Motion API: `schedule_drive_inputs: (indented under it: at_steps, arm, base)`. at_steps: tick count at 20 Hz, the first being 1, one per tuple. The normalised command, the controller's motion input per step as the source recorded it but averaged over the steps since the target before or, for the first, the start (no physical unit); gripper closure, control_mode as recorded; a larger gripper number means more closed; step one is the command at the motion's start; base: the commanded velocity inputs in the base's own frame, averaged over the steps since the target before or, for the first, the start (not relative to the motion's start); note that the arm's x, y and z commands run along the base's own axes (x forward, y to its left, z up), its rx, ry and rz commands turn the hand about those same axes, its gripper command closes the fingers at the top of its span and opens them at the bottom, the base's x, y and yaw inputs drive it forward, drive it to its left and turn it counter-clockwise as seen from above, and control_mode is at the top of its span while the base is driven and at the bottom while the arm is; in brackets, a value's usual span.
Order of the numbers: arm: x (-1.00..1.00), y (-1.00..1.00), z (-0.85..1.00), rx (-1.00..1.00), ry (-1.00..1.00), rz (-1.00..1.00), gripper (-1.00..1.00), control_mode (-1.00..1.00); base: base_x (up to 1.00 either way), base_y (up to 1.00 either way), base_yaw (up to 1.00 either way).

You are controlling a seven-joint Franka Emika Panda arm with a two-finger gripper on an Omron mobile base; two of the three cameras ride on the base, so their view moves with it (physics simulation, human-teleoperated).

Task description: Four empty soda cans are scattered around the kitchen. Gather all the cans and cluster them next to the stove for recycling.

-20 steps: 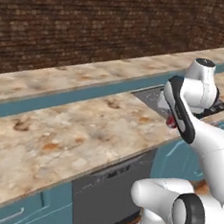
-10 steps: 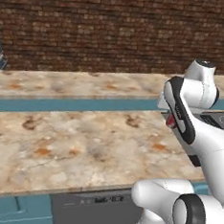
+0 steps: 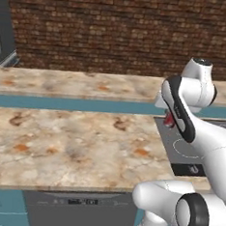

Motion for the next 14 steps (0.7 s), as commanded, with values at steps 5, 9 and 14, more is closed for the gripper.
schedule_drive_inputs:
  at_steps: [5,9,14]
  arm:
    - [0.0,0.0,0.0,0.0,0.0,0.0,1.0,1.0]
    - [0.0,0.0,0.0,0.0,0.0,0.0,1.0,1.0]
    - [0.0,0.0,0.0,0.0,0.0,0.0,1.0,1.0]
  base:
    - [0.24,-0.5,-0.25]
    - [0.2,-0.68,-0.38]
    - [0.95,-0.2,-0.08]
